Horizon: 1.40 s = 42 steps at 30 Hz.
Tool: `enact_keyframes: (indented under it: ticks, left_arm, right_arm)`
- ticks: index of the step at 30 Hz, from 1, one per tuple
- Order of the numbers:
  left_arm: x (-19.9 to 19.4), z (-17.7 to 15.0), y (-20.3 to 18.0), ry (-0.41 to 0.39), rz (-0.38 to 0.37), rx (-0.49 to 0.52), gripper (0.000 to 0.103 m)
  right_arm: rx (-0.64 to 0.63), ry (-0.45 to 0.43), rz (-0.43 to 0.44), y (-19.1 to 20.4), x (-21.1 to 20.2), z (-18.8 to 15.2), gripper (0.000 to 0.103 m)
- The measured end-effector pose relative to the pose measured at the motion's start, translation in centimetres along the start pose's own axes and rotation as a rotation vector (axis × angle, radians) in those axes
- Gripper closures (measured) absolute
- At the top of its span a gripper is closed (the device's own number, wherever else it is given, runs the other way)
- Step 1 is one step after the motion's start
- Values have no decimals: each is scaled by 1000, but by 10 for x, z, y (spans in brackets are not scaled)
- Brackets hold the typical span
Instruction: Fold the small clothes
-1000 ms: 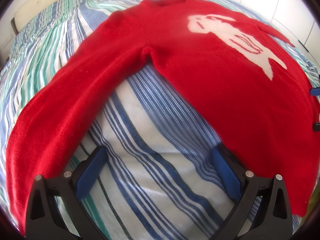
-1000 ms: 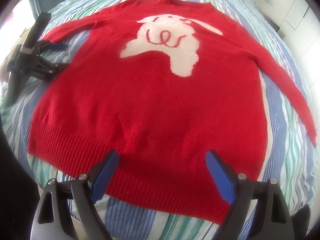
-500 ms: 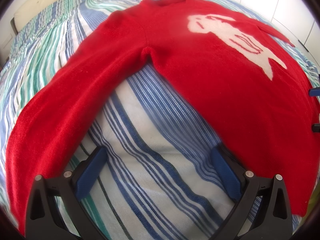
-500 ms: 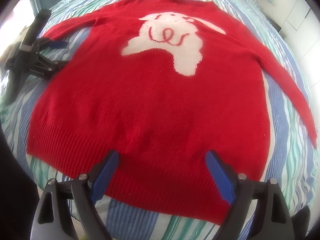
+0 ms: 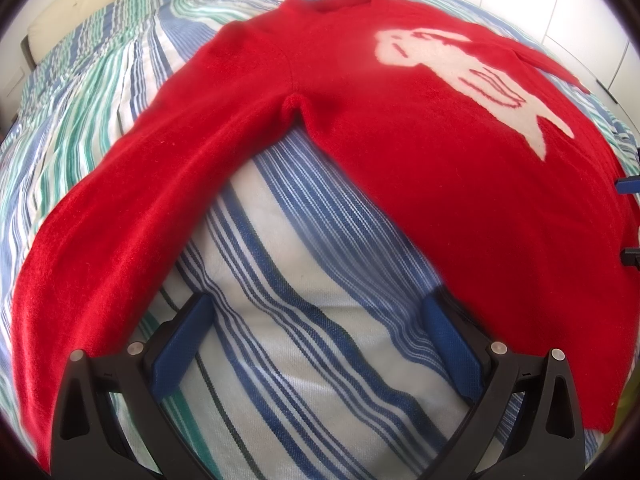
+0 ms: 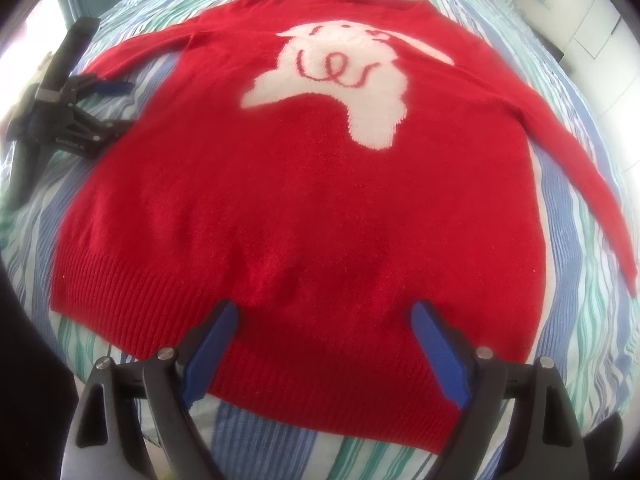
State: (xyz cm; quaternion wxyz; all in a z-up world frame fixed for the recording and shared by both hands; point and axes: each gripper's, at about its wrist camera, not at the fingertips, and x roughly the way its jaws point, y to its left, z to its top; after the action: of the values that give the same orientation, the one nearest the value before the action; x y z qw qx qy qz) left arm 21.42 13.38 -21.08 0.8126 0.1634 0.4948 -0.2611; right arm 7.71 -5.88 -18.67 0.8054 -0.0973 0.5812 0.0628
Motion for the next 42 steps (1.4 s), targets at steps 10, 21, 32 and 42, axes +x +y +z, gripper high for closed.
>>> enact_keyframes:
  ticks: [10, 21, 32, 42]
  left_arm:
    - [0, 0, 0, 0, 0, 0, 0]
    - [0, 0, 0, 0, -1, 1, 0]
    - [0, 0, 0, 0, -1, 0, 0]
    - [0, 0, 0, 0, -1, 0, 0]
  right_arm:
    - [-8, 3, -7, 3, -1, 1, 15]
    - [-7, 4, -5, 5, 1, 2, 15]
    - [-17, -5, -19, 11, -4, 2, 15]
    - [7, -28, 1, 2, -7, 1, 15]
